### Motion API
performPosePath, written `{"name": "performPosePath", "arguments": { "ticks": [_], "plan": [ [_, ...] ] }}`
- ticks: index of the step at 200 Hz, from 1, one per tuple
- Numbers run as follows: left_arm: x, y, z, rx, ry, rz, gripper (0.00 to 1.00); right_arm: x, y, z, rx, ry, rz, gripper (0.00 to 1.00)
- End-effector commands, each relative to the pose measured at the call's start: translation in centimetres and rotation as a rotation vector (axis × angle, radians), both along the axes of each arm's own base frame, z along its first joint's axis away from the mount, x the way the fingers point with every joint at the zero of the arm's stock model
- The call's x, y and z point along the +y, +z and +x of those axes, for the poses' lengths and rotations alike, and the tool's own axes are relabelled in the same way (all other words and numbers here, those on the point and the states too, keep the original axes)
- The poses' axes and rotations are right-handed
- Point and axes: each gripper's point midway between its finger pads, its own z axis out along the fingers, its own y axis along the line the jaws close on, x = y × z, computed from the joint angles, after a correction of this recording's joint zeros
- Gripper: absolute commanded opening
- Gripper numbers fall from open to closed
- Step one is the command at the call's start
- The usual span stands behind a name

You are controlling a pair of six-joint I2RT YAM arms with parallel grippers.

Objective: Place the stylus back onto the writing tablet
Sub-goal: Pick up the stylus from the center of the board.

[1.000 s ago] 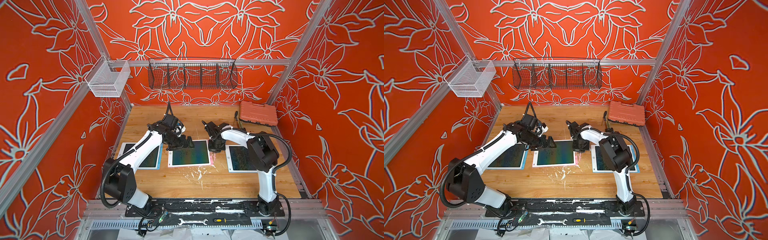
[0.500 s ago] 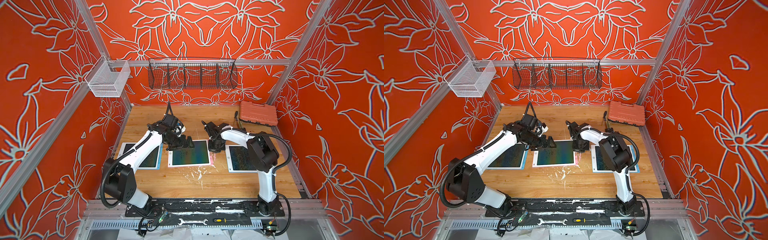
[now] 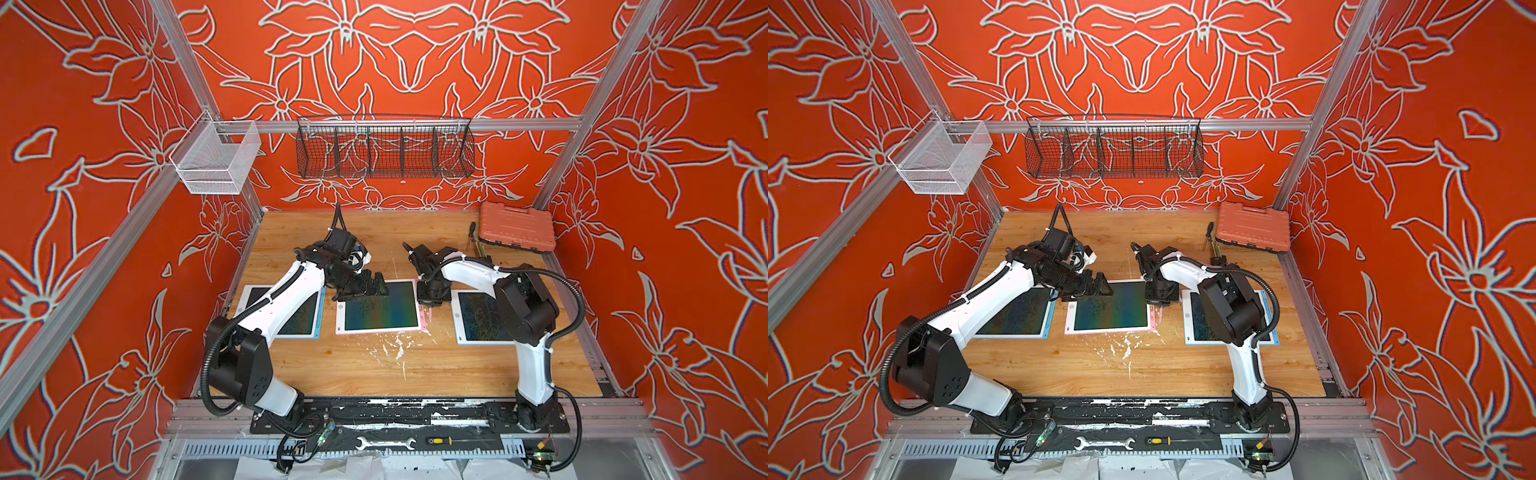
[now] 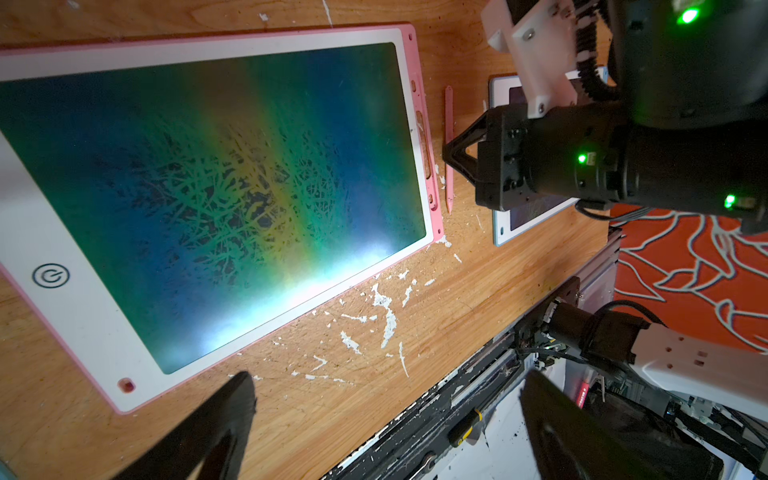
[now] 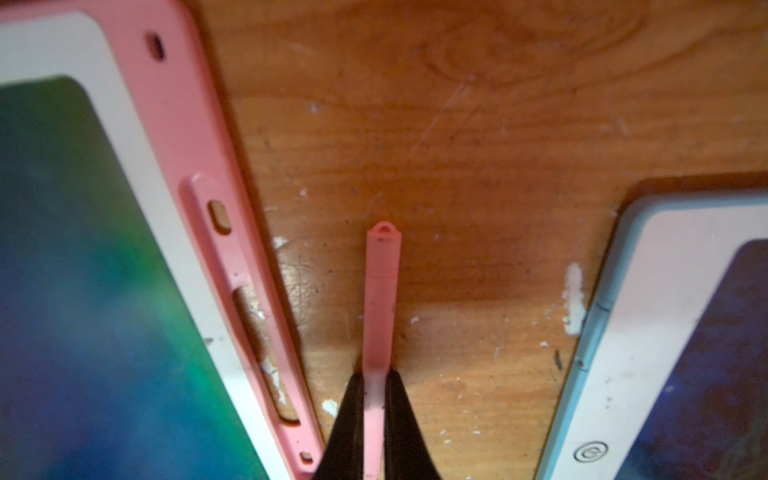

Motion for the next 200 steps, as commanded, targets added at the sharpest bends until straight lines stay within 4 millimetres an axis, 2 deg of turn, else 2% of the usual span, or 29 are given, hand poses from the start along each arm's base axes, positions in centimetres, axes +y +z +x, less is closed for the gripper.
{"name": "performPosePath", "arguments": {
  "ticks": [1, 200],
  "plan": [
    [0.1, 0.5, -0.2, -0.003, 0.003, -0.014, 0.97, -0.6, 0.8, -0.7, -0.008, -0.006, -0.026, 0.04],
    [0.1, 0.6, -0.3, -0.006, 0.003, -0.012, 0.97, 0.6, 1.9, -0.4, -0.056, 0.023, 0.016, 0.04]
  ]
}}
